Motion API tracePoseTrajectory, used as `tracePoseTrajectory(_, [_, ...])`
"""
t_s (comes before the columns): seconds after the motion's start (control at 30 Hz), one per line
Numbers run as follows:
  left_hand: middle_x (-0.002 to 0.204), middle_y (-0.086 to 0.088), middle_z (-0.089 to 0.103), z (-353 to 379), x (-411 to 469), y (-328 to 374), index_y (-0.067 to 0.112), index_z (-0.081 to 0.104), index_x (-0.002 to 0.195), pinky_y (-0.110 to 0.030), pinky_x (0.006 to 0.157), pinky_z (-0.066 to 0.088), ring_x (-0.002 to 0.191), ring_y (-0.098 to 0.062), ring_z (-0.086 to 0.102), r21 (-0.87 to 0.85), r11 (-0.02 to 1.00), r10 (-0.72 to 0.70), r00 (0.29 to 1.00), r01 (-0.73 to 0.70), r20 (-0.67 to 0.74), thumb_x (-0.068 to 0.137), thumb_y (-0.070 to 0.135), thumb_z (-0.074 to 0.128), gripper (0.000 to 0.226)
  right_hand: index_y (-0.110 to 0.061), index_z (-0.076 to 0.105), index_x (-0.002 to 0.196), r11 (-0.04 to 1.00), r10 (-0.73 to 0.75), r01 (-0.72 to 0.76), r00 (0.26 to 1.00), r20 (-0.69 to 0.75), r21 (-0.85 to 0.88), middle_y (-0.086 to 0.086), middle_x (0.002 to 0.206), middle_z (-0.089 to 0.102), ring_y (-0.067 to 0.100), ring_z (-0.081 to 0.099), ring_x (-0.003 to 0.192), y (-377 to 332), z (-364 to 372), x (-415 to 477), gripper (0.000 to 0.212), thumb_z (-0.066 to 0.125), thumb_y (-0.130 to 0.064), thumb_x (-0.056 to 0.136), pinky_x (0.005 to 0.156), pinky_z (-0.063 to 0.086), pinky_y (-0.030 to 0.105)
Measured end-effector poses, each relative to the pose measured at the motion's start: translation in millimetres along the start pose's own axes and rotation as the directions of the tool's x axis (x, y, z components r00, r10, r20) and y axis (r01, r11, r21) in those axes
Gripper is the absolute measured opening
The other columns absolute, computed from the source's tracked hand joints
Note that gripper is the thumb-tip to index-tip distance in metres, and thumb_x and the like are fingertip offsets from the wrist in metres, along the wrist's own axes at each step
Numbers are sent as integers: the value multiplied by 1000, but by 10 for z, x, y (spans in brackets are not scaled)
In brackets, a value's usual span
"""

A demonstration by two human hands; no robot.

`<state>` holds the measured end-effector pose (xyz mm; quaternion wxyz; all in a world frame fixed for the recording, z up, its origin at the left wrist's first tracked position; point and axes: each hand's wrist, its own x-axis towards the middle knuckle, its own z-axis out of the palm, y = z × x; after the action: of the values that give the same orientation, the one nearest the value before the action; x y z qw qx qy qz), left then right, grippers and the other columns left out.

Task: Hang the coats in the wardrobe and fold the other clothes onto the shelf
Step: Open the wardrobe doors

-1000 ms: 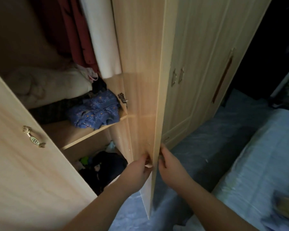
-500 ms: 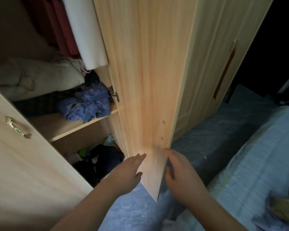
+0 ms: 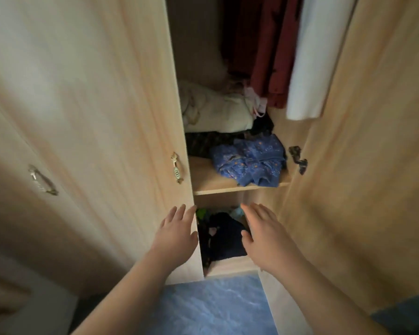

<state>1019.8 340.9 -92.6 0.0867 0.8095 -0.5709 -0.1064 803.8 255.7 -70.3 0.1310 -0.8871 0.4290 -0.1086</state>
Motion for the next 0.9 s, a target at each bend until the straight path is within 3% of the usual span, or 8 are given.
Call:
tracePoseTrajectory(0.17, [160, 4, 29, -348, 584, -551, 25, 22, 154, -34, 116, 29, 146, -20, 30, -259, 966, -45, 990, 10, -131, 99, 31, 49, 62, -21, 27, 152, 1000, -10, 10, 1000, -10, 7, 0, 156, 32, 18, 26, 144, -456, 102, 790, 63, 52, -29, 94, 117, 28, 33])
tracePoseTrajectory(0.27, [142, 9, 48, -464, 1011, -672, 26, 40, 142, -19, 101, 36, 129, -13, 50, -540, 841, -110, 969, -27, -220, 97, 20, 54, 47, -23, 27, 151, 1000, 12, -12, 1000, -15, 8, -2, 157, 29, 17, 24, 144, -612, 165, 1110, 61, 52, -29, 95, 114, 27, 31])
tracePoseTrajectory(0.37, [116, 13, 57, -429, 1288, -632, 18, 50, 130, -21, 92, 47, 109, -10, 61, -692, 715, -144, 948, -99, -284, 96, 15, 57, 34, -22, 26, 151, 998, 57, -57, 998, -5, 32, -2, 158, 28, 17, 21, 145, -679, 253, 1287, 61, 51, -28, 95, 115, 26, 30])
tracePoseTrajectory(0.5, [97, 16, 56, -336, 1356, -552, 19, 48, 115, -14, 76, 44, 86, -1, 59, -717, 683, -160, 929, -139, -332, 97, 19, 58, 20, -23, 24, 152, 993, 86, -87, 996, 22, 80, -2, 157, 29, 17, 23, 145, -713, 341, 1305, 63, 51, -28, 95, 116, 30, 34])
tracePoseTrajectory(0.6, [83, 7, 55, -383, 1242, -508, 18, 45, 101, -31, 64, 48, 71, -10, 58, -690, 716, -177, 927, -108, -330, 99, 22, 53, 10, -23, 23, 153, 983, 62, -65, 998, 18, 171, -3, 156, 31, 14, 26, 143, -798, 334, 1228, 64, 52, -26, 96, 116, 30, 32])
tracePoseTrajectory(0.7, [87, 7, 57, -371, 805, -434, 26, 43, 98, -34, 69, 53, 75, -8, 60, -704, 704, -197, 927, -92, -319, 98, 19, 54, 13, -30, 20, 153, 944, 35, -40, 999, 20, 328, -6, 156, 32, 13, 34, 141, -950, 251, 1086, 65, 52, -28, 97, 111, 34, 29])
tracePoseTrajectory(0.8, [86, 9, 56, -297, 114, -412, 32, 41, 93, -26, 69, 50, 79, -7, 59, -712, 700, -241, 917, -62, -317, 97, 19, 56, 20, -37, 17, 152, 885, -15, 25, 1000, -26, 466, -9, 155, 35, 11, 41, 138, -1174, 114, 878, 65, 52, -33, 97, 111, 40, 33])
tracePoseTrajectory(0.9, [91, 11, 59, -231, -467, -533, 36, 42, 97, -17, 72, 50, 85, -3, 60, -693, 721, -280, 917, 5, -285, 97, 25, 56, 17, -44, 16, 151, 782, -152, 186, 983, -107, 594, -16, 153, 37, 5, 44, 136, -1524, -83, 544, 67, 52, -31, 96, 110, 43, 38])
